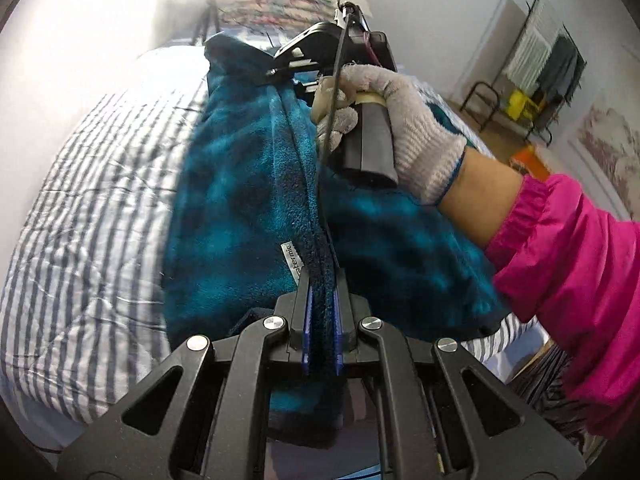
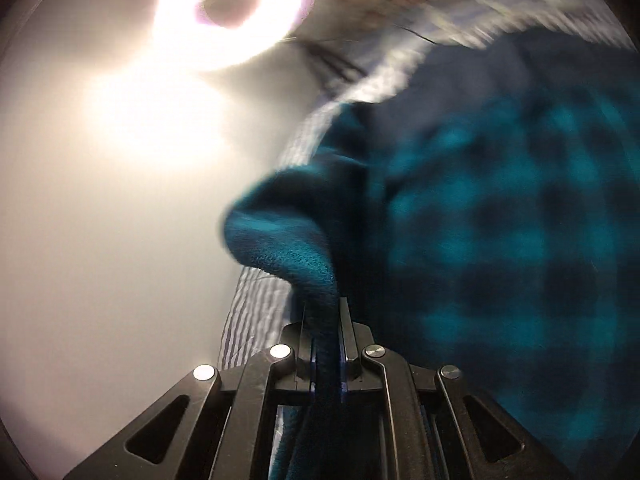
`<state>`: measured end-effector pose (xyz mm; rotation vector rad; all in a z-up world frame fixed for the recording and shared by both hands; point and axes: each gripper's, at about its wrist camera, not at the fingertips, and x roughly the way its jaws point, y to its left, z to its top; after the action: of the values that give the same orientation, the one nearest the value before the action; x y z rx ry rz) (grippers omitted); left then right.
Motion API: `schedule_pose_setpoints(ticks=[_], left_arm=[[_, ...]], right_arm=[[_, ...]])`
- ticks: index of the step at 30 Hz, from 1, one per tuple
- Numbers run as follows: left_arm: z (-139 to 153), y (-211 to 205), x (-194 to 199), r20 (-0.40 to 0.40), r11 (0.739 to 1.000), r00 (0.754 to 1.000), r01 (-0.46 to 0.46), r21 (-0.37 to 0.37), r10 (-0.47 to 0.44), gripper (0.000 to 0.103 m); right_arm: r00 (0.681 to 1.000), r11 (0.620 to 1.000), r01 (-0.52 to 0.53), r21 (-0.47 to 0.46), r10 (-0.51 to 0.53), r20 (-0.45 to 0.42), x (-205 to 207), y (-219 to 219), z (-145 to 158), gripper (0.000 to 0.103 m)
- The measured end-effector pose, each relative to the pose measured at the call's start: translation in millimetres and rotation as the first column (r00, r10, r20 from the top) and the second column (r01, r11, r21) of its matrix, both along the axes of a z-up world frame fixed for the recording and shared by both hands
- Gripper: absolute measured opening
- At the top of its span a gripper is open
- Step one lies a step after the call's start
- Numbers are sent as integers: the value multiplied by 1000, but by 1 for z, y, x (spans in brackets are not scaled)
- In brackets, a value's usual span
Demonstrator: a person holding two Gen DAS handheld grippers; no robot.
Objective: Fold large clothes
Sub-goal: 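Hold the hem with both grippers and smooth the folded side flat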
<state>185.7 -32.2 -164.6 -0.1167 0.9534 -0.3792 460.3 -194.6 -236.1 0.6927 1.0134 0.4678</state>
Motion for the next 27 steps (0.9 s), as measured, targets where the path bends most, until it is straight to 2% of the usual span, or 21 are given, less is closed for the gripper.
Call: schedule_pose_setpoints(ticks=[4,8,11,13,14,15,16,24,26,27], left_arm=[[-14,-10,0,-43,1000,999,22,18,-21,6],[-20,-20,0,-55,998,998,41,38,-39,6],[-20,-23,0,-60,998,997,52,40,-49,6],[-23,-25,1,-71,998,996,57,37,-54,6],[-25,-25,4,-76,998,996,58,36,-55,6],[-27,-23,7,-83,998,995,57,32,-55,6],[-27,-23,7,-89,998,995,56,25,-53,6],[-37,-29,10,-117,996,990,85,14,-83,6],[-39,-26,8,-137,996,987,84,-17,-86,6],[-38,-25,7,-145,996,985,86,-35,-90,6]], right_arm=[[999,990,-9,-138,4,-31,3,-3,-7,19],[998,974,34,-225,-47,-52,15,-14,-5,19],[996,974,60,-220,-71,-45,20,-25,-1,19],[997,958,52,-281,-64,-34,24,-24,2,16],[998,935,53,-352,-65,-23,25,-21,4,15],[998,918,52,-394,-64,-17,26,-23,4,7],[998,898,46,-438,-61,-21,28,-20,4,6],[999,901,39,-432,-51,-16,24,-27,9,8],[998,898,61,-436,-67,0,19,-36,19,20],[998,902,67,-427,-68,12,14,-41,25,29]])
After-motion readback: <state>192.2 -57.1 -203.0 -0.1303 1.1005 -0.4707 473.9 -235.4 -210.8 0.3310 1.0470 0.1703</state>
